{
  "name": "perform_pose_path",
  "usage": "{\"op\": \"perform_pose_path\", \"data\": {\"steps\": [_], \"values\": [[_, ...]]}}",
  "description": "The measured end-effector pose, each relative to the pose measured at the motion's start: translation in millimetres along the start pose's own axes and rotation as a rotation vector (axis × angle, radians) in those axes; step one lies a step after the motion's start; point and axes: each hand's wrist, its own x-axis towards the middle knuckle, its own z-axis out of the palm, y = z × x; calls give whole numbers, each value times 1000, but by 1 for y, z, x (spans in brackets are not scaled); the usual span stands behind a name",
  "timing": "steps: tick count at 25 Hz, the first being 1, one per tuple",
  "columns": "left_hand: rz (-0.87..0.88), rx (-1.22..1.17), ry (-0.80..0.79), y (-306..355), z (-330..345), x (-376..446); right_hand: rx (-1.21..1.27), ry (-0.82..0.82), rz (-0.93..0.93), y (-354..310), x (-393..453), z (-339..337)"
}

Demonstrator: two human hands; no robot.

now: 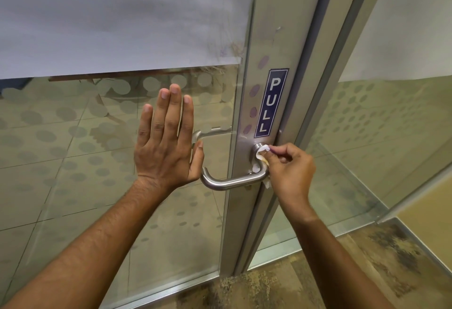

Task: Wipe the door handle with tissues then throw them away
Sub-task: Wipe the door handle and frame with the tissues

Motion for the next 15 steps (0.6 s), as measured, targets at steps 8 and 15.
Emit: {"op": "perform_pose_path", "data": {"steps": [8, 15], "values": [[5, 18, 8, 1, 0, -1, 929, 171, 861, 1, -44, 37], [1, 13, 1, 0, 0, -1, 1677, 197, 1152, -27, -46, 36]]}}
